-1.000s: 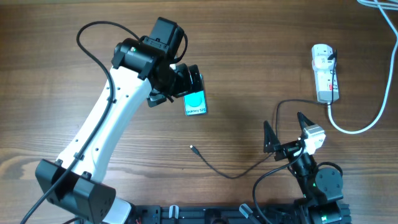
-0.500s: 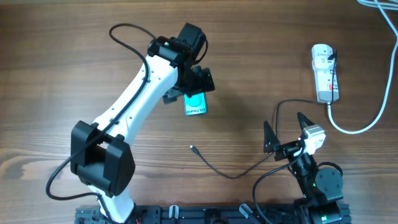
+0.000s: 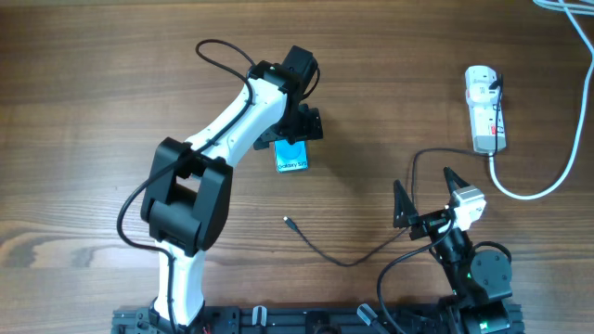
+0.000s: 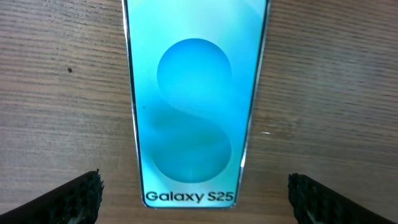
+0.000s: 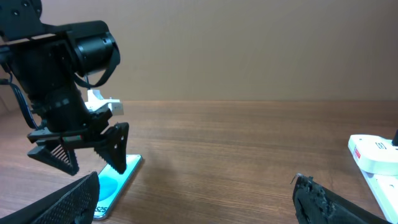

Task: Plug charger to phone and switch on socket
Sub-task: 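Lower the left gripper and grasp the phone's bottom edge, then lift the phone with the left gripper and hold it upright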

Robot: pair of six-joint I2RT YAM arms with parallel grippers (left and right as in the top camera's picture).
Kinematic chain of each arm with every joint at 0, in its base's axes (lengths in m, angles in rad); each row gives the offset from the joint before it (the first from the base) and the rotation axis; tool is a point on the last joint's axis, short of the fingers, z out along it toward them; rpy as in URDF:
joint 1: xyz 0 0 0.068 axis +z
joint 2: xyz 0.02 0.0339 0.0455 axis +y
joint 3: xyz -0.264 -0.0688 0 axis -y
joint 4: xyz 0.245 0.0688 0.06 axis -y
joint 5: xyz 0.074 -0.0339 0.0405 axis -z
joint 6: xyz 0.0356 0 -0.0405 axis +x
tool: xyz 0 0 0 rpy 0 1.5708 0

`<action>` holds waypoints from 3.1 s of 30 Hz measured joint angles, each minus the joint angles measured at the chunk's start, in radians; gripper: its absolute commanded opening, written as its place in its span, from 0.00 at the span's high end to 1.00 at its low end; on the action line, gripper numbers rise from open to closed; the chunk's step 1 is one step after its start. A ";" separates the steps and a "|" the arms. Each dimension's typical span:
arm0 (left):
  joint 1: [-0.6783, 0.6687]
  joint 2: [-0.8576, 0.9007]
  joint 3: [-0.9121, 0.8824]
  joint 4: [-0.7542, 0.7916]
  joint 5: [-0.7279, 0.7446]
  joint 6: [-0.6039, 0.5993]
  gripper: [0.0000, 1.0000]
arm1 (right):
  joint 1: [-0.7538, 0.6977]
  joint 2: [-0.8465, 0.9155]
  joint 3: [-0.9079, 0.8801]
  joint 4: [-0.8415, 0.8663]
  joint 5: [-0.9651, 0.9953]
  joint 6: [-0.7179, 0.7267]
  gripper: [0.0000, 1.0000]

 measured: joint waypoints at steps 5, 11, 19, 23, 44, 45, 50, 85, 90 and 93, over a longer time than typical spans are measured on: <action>0.000 0.014 0.000 0.045 -0.008 0.044 0.00 | 0.000 0.000 0.000 0.000 0.000 0.000 0.00; 0.000 0.016 0.000 0.068 -0.038 0.086 0.00 | 0.000 0.000 0.000 0.000 0.000 0.000 0.00; 0.000 0.017 0.000 0.079 -0.066 0.093 0.00 | 0.000 0.000 0.000 0.000 0.000 0.000 0.00; 0.000 0.050 0.000 0.082 -0.067 0.093 0.00 | 0.000 0.000 0.000 0.000 0.000 0.000 0.00; -0.002 0.058 -0.084 0.189 -0.092 0.088 0.00 | 0.000 0.000 0.000 0.000 0.000 0.000 0.00; -0.003 0.052 -0.094 0.198 -0.095 0.088 0.00 | 0.000 0.000 0.000 0.000 0.000 0.000 0.00; -0.005 0.048 -0.101 0.209 -0.107 0.032 0.00 | 0.000 0.000 0.000 0.000 0.000 0.000 0.00; -0.043 0.046 -0.106 0.185 -0.112 -0.048 0.25 | 0.000 0.000 0.000 0.000 0.000 0.000 0.00; -0.043 0.045 -0.106 0.185 -0.111 -0.048 0.29 | 0.000 0.000 0.000 0.000 0.000 0.000 0.00; -0.043 0.043 -0.108 0.186 -0.111 -0.048 0.29 | 0.000 0.000 0.000 0.000 0.000 0.000 0.01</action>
